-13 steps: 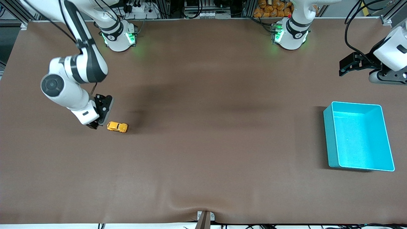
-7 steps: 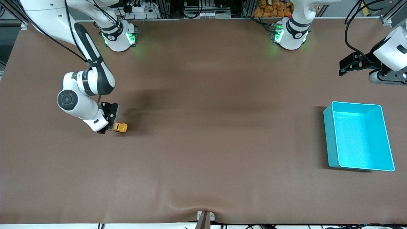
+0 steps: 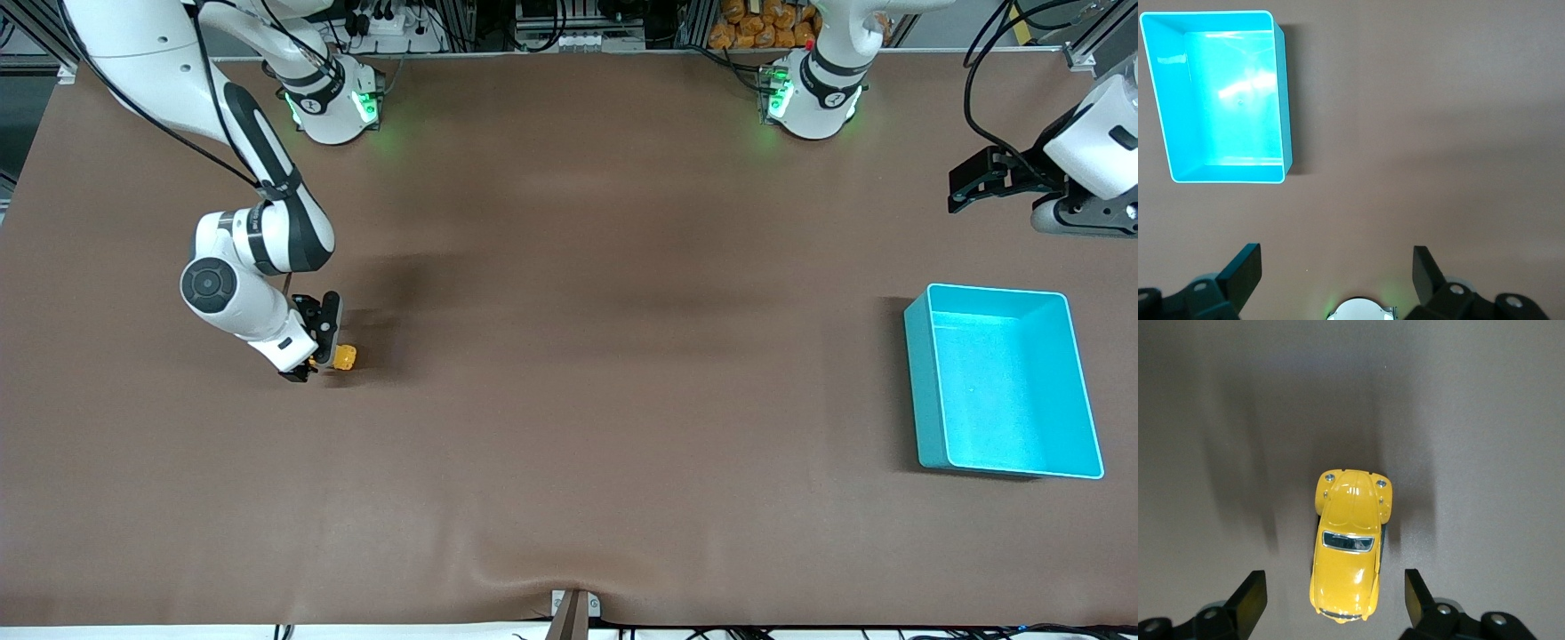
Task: Wind and store yellow beetle car
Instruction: 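Lower the right gripper and grasp the yellow car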
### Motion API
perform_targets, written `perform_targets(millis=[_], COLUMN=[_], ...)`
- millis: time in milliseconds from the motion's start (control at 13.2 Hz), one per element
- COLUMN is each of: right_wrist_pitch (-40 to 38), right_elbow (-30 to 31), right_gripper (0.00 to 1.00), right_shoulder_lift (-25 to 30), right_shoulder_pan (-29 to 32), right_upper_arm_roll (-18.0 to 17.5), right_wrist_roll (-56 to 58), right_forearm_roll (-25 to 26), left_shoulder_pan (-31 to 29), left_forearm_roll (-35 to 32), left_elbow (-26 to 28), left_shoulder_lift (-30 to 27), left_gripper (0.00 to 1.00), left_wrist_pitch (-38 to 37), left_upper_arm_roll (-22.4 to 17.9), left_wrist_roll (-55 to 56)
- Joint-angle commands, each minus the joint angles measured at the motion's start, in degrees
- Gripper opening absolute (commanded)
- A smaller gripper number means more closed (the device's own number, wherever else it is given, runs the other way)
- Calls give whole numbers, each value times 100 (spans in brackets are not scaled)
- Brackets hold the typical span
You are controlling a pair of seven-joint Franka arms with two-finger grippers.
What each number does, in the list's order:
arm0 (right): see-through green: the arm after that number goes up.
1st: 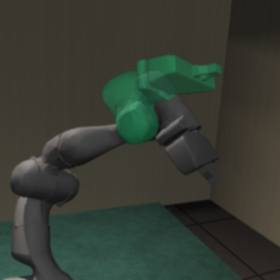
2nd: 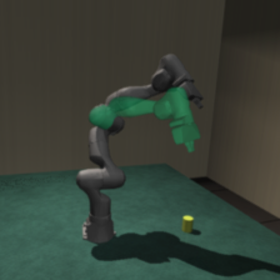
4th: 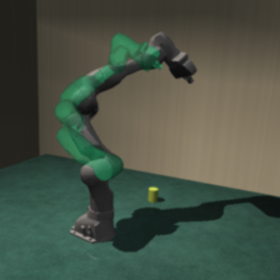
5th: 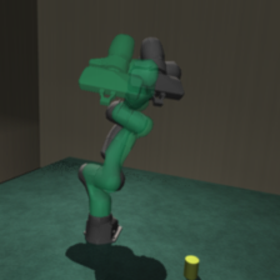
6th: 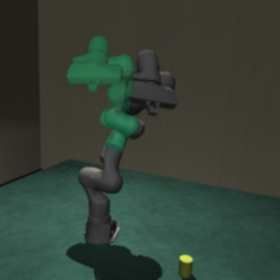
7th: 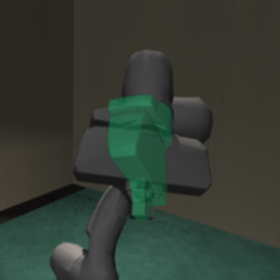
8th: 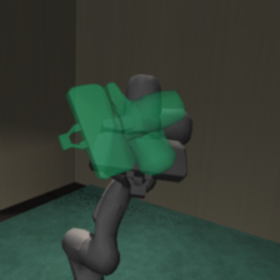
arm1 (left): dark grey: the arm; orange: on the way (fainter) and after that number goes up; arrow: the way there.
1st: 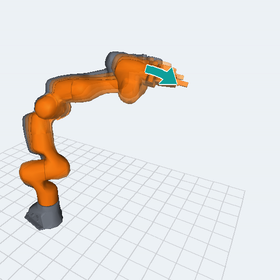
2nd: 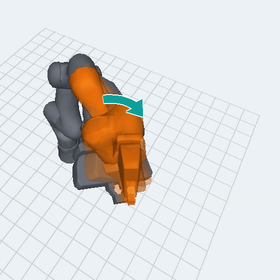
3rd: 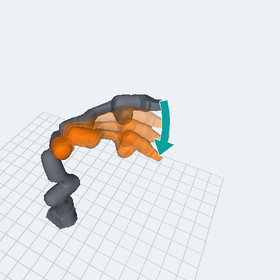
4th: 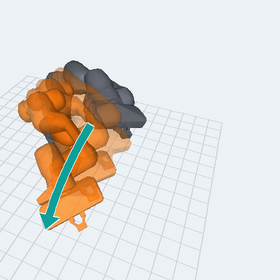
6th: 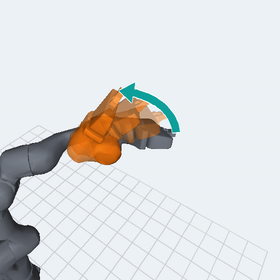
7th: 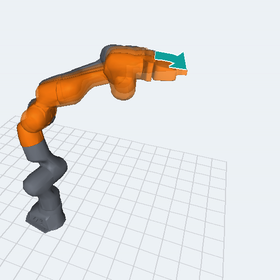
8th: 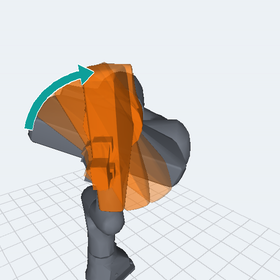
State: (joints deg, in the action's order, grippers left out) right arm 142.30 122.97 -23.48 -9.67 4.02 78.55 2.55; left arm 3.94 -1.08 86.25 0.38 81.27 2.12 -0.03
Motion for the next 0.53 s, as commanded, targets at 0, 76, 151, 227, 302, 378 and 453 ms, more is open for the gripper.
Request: perform_targets(millis=[0, 76, 151, 227, 302, 378, 453], right_wrist_pitch=[34, 52, 87, 148, 175, 184, 184], right_elbow=[-27, -36, -36, -36, -36, -36, -45], right_gripper=[84, 80, 78, 75, 72, 67, 64], right_shoulder_lift=[-51, -69, -104, -121, -156, -165, -174], right_shoulder_pan=[-35, -35, -61, -79, -88, -114, -149], right_upper_arm_roll=[47, 55, 56, 56, 56, 56, 56], right_wrist_roll=[46, 46, 46, 46, 46, 46, 46], right_forearm_roll=[70, 70, 70, 79, 79, 79, 79], left_shoulder_pan=[-25, -25, -25, -25, -25, -25, -25], left_forearm_roll=[20, 28, 20, 28, 28, 20, 20], left_elbow=[-20, -20, -20, -20, -20, -20, -12], left_shoulder_lift=[-3, -3, -3, -3, -3, -3, 6], left_gripper=[100, 100, 100, 100, 100, 100, 100], left_wrist_pitch=[-14, -14, -14, -14, -14, -14, -14], left_upper_arm_roll=[17, 17, 17, 17, 17, 17, 17], left_wrist_roll=[82, 82, 82, 82, 82, 82, 82])
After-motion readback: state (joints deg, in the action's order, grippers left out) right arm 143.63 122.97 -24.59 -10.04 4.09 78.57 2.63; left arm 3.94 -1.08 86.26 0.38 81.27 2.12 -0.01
